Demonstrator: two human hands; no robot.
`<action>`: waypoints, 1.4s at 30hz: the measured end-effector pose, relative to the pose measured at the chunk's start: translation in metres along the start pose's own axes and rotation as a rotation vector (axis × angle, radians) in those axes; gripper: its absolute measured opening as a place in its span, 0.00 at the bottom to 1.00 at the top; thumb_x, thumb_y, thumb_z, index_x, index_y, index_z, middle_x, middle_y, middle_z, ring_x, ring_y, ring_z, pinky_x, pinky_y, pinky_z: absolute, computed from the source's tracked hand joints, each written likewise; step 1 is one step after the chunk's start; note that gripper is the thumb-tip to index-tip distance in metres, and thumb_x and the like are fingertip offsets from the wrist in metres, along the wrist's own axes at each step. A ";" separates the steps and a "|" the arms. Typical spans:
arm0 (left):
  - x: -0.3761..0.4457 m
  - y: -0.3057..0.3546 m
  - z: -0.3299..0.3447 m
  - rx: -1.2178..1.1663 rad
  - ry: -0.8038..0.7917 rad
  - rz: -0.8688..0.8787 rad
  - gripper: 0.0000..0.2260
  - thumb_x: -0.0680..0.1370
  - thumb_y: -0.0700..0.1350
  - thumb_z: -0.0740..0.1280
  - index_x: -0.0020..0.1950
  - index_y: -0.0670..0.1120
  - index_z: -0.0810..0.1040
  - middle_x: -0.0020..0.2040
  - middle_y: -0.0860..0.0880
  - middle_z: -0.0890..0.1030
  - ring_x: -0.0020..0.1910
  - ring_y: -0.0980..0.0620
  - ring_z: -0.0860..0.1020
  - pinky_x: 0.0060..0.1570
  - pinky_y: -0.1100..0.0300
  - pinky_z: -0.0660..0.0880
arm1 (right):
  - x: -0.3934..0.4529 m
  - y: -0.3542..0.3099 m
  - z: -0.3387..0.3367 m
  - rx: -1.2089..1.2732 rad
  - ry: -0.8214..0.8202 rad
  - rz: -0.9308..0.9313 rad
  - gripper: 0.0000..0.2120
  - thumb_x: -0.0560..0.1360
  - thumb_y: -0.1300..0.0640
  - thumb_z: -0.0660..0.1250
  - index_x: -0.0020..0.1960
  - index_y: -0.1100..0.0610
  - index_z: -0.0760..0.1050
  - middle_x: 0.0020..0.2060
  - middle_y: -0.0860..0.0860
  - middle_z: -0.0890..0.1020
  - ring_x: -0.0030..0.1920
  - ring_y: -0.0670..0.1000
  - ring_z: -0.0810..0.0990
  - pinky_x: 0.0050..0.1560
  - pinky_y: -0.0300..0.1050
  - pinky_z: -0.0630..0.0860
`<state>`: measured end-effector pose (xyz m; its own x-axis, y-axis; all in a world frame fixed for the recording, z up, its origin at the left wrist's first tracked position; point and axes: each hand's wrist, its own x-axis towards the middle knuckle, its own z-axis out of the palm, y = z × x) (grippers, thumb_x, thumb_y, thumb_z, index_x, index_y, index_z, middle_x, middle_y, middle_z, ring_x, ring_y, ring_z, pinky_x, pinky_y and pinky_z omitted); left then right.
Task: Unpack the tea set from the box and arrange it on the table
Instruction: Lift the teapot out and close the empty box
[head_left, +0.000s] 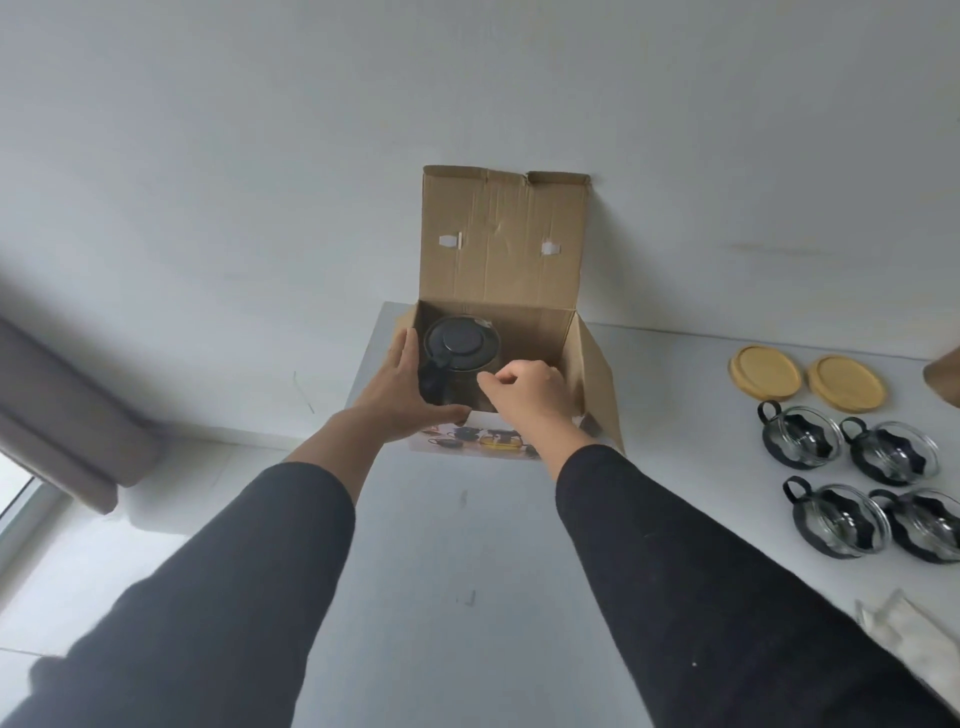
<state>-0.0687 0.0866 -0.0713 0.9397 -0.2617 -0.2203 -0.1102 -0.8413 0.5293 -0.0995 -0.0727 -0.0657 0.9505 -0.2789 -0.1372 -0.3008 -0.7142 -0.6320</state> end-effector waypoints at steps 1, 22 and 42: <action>0.000 -0.003 0.000 -0.027 0.008 0.014 0.56 0.66 0.61 0.74 0.78 0.47 0.37 0.79 0.51 0.43 0.77 0.49 0.52 0.73 0.53 0.58 | 0.003 -0.007 0.003 0.020 -0.037 0.037 0.15 0.74 0.43 0.63 0.40 0.52 0.80 0.38 0.47 0.82 0.47 0.53 0.78 0.48 0.46 0.77; 0.001 -0.013 0.008 -0.256 0.036 0.038 0.61 0.63 0.56 0.78 0.77 0.49 0.33 0.79 0.51 0.50 0.75 0.48 0.59 0.71 0.51 0.64 | 0.011 -0.084 0.027 0.216 -0.443 0.463 0.22 0.77 0.46 0.63 0.64 0.60 0.72 0.58 0.56 0.79 0.57 0.55 0.78 0.55 0.46 0.73; 0.002 -0.008 0.011 -0.155 0.053 -0.007 0.61 0.62 0.62 0.77 0.77 0.49 0.36 0.79 0.52 0.45 0.77 0.47 0.51 0.73 0.48 0.60 | 0.004 -0.067 0.001 0.699 -0.296 0.629 0.16 0.77 0.54 0.64 0.62 0.57 0.69 0.53 0.54 0.77 0.56 0.55 0.75 0.57 0.49 0.75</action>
<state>-0.0692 0.0874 -0.0845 0.9565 -0.2269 -0.1832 -0.0558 -0.7589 0.6488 -0.0749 -0.0254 -0.0243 0.6431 -0.2379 -0.7279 -0.7348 0.0762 -0.6740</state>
